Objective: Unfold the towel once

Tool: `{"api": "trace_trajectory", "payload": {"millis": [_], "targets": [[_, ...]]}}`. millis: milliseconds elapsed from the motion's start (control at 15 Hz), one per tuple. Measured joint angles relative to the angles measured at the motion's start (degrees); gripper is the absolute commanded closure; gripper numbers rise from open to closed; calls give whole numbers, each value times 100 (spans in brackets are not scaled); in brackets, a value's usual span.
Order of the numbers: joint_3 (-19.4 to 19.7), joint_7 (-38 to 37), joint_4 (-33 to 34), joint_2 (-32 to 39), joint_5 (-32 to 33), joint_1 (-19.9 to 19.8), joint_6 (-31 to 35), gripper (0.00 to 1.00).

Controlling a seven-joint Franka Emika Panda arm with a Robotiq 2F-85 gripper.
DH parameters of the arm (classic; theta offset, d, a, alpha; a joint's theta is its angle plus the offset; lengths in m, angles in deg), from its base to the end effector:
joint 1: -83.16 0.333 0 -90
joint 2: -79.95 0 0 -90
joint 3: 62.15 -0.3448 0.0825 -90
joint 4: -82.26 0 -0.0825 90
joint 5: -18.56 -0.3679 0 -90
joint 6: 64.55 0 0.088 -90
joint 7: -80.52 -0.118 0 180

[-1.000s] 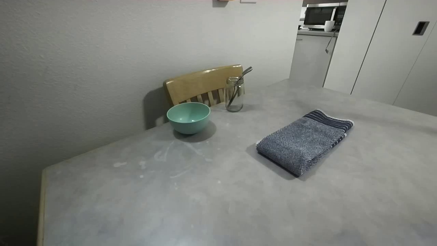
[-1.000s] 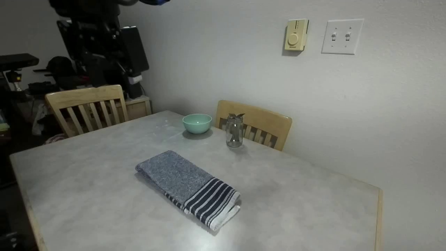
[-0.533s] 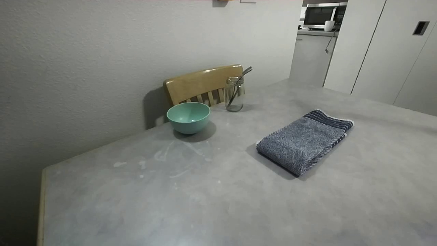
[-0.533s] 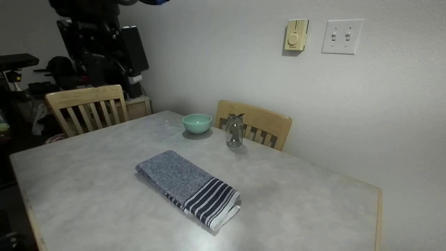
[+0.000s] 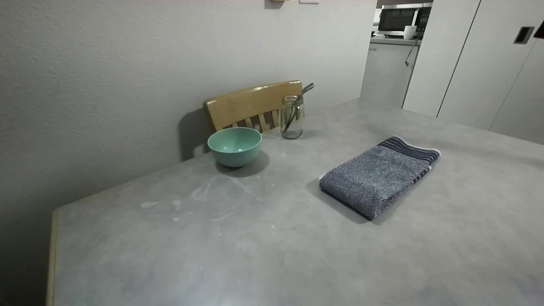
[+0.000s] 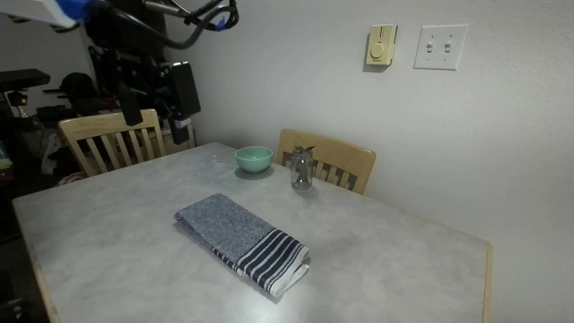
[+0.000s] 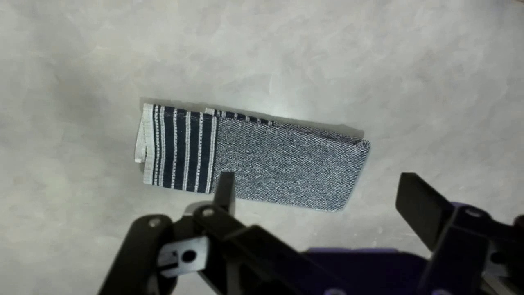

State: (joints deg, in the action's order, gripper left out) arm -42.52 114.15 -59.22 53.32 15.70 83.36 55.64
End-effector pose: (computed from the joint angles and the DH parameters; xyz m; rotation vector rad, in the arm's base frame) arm 0.3661 -0.1356 0.4788 -2.9632 -0.3767 -0.2178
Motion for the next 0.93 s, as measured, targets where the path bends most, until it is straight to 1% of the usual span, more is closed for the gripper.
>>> {"api": "trace_trajectory", "payload": {"millis": [200,467,800,933], "targets": [[89,351,100,499,-398,0,6,0],[73,687,205,1052,-768,0,6,0],[51,1331,248,1487,-1104,-33,-58,0],[52,1419,261,1543,-1124,-55,-89,0]]}}
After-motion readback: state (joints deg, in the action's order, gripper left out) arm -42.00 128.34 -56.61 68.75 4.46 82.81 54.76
